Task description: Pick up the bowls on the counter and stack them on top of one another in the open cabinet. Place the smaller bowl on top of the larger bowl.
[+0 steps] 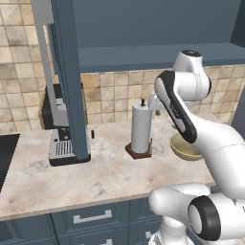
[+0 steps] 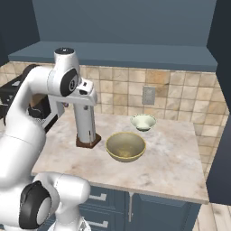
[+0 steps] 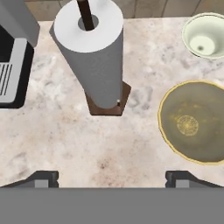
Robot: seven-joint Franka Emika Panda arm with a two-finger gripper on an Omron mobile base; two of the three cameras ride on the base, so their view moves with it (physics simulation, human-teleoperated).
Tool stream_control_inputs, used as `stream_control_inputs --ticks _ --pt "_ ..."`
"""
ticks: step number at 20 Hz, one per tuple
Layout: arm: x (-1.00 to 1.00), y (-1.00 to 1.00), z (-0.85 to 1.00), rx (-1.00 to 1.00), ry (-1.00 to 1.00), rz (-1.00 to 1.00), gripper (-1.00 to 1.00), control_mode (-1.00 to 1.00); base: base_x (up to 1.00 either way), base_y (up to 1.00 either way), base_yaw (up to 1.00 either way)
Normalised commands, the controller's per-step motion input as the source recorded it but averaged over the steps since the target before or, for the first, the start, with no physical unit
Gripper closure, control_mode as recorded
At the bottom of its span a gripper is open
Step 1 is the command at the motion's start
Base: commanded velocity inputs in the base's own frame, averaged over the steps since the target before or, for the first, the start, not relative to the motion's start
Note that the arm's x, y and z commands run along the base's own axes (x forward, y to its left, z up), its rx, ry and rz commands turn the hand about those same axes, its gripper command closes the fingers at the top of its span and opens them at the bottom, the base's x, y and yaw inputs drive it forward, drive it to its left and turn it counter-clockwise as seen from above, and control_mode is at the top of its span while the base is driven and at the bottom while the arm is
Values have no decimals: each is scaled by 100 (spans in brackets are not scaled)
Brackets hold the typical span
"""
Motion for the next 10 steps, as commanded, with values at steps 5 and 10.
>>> stream_control_inputs --ticks 5,10 --pt "-29 -17 0 3 -1 -11 -100 -100 0 0 0" --pt "-25 -17 0 2 -1 -12 -100 -100 0 0 0"
